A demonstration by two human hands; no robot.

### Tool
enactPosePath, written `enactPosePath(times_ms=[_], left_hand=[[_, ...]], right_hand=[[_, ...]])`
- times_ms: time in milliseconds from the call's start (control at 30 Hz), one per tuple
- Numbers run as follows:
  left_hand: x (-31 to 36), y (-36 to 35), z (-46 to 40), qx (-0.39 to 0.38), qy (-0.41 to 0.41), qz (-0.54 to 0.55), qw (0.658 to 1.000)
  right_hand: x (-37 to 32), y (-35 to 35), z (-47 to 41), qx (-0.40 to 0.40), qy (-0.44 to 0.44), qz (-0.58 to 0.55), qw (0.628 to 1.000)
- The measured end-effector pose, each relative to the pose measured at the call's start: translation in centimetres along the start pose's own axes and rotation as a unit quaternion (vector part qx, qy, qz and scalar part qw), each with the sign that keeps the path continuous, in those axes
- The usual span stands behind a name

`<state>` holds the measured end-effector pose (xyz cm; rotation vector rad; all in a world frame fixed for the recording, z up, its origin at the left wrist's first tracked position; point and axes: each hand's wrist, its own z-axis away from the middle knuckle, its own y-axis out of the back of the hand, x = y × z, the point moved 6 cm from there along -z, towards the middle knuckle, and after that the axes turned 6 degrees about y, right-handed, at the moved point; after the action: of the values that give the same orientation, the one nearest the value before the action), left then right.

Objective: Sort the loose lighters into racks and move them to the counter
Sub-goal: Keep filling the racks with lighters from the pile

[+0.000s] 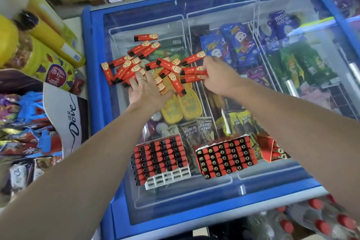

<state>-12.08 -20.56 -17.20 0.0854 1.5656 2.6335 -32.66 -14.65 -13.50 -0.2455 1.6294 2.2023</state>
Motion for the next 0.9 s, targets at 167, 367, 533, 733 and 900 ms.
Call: enactPosePath(times_ms=[167, 367, 533, 733, 900], left_hand=[[1.0, 0.0, 0.0, -0.011, 0.019, 0.049, 0.999], [3.3, -0.3, 0.1, -0.007, 0.013, 0.034, 0.999], [3.8, -1.0, 0.1, 0.004, -0.027, 0.050, 0.998], [3.3, -1.0, 0.8, 0.019, -0.081, 0.061, 0.995], [2.2, -1.4, 2.0, 0.018, -0.114, 0.041, 0.992]], right_hand=[[-2.0, -1.1, -2.5, -0.049, 0.060, 0.126, 0.989], [-1.5, -2.5, -2.8, -0.054, 0.034, 0.120, 0.991], [-1.3, -3.0, -1.2, -0.077, -0.024, 0.055, 0.995], [-2.1, -3.3, 1.0, -0.047, -0.052, 0.062, 0.996], [-0.8, -3.5, 2.3, -0.057, -0.162, -0.132, 0.976]])
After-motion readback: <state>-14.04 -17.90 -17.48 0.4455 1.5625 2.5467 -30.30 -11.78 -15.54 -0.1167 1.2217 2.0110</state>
